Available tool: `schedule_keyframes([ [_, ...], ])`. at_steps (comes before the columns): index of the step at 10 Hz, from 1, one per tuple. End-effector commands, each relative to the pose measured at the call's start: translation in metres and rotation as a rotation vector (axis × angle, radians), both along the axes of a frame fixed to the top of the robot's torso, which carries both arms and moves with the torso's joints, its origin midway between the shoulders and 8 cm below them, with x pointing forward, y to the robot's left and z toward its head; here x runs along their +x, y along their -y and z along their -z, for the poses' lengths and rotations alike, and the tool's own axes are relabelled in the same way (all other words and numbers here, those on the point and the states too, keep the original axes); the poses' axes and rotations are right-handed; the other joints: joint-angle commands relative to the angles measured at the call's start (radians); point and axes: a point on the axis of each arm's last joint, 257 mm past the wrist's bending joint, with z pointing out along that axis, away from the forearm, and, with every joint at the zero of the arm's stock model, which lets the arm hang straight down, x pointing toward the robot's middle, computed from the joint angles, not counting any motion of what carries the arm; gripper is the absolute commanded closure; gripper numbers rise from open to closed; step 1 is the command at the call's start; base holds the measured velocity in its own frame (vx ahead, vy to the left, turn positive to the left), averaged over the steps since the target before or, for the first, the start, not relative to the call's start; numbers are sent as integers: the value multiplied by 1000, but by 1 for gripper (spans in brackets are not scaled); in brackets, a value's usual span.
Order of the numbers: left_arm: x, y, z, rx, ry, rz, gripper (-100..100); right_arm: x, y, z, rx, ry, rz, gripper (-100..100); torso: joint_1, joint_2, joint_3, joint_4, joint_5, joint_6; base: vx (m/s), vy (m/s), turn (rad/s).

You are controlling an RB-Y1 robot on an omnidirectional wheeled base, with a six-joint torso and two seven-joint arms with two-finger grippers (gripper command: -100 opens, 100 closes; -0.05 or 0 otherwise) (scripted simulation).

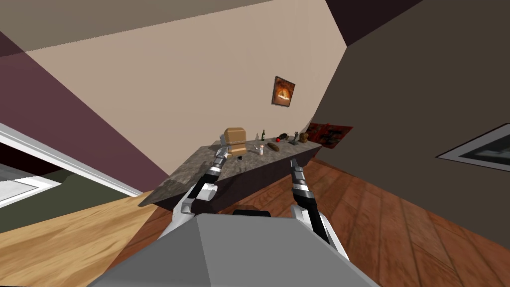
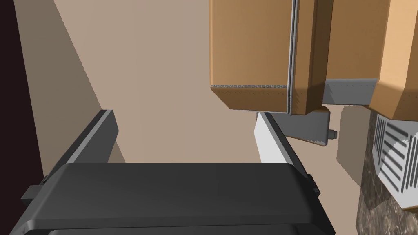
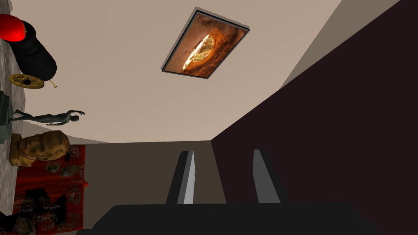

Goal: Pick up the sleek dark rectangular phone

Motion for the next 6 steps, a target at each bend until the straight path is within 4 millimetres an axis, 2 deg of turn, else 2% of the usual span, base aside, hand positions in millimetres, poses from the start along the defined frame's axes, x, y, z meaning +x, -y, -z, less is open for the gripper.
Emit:
schedule_keyframes([
  [1, 16, 3, 11, 34, -48, 13, -100, 0, 0, 0, 0, 0, 0, 0, 0, 0, 0, 0, 0, 0, -27, -20, -43],
  [2, 18, 3, 15, 35, -65, 12, -100, 0, 0, 0, 0, 0, 0, 0, 0, 0, 0, 0, 0, 0, -23, -18, -33],
  [3, 31, 6, 22, 67, -100, 22, -100, 0, 0, 0, 0, 0, 0, 0, 0, -1, 0, 0, 0, 0, -32, -21, -57],
  [6, 46, 7, 39, 106, -174, 29, -100, 0, 0, 0, 0, 0, 0, 0, 0, -1, 0, 0, 0, 0, -23, -18, -41],
])
